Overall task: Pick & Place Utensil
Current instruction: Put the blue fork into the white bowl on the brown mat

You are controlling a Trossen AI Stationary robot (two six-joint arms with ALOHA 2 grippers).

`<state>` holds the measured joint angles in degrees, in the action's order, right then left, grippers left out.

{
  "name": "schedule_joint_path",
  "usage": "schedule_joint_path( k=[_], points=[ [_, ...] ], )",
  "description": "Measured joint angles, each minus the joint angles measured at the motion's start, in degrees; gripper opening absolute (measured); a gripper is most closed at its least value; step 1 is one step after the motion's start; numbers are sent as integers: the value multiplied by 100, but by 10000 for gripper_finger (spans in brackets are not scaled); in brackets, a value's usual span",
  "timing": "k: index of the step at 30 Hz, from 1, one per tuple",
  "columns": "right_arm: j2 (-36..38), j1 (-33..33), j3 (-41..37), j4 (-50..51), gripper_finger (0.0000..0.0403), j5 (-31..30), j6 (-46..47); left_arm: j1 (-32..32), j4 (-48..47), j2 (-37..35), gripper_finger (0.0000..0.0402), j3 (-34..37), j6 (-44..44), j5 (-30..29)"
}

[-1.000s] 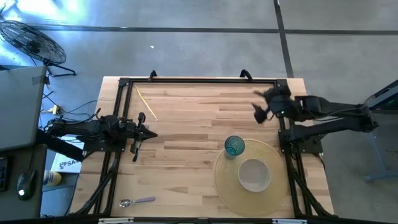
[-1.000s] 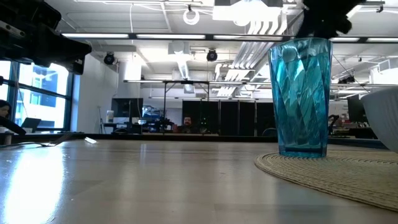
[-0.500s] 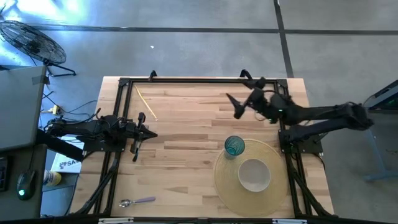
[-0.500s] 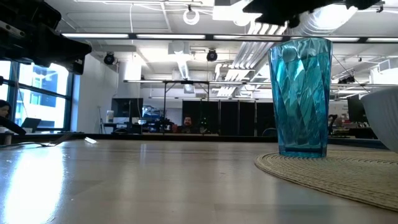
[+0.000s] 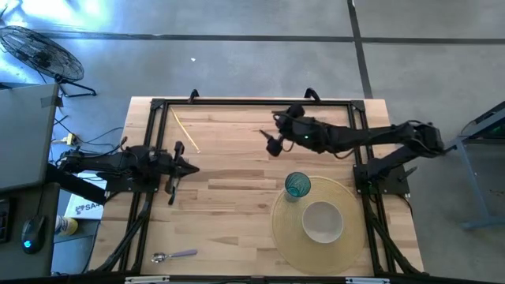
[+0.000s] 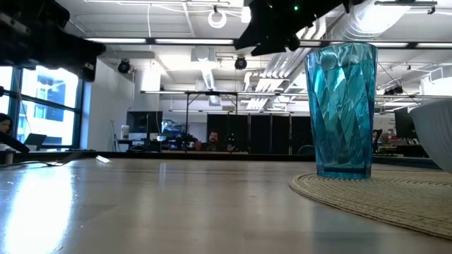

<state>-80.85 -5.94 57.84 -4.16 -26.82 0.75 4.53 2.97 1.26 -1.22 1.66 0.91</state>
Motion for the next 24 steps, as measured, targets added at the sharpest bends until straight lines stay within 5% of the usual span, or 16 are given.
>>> schedule_joint_path(
  k=[10, 12, 15, 24],
  points=[
    [191, 295, 275, 764, 374, 1338, 1040, 0, 1439, 13, 1, 0, 901, 247],
    [247, 357, 278, 712, 373, 1526, 1146, 0, 1743, 39, 1, -33, 951, -100],
    [289, 459, 278, 600, 373, 1693, 1325, -2, 1619, 54, 1, -177, 1269, -459],
    [299, 739, 282, 150, 373, 1875, 1430, -2, 1344, 860, 1, -803, 1504, -113]
  ],
)
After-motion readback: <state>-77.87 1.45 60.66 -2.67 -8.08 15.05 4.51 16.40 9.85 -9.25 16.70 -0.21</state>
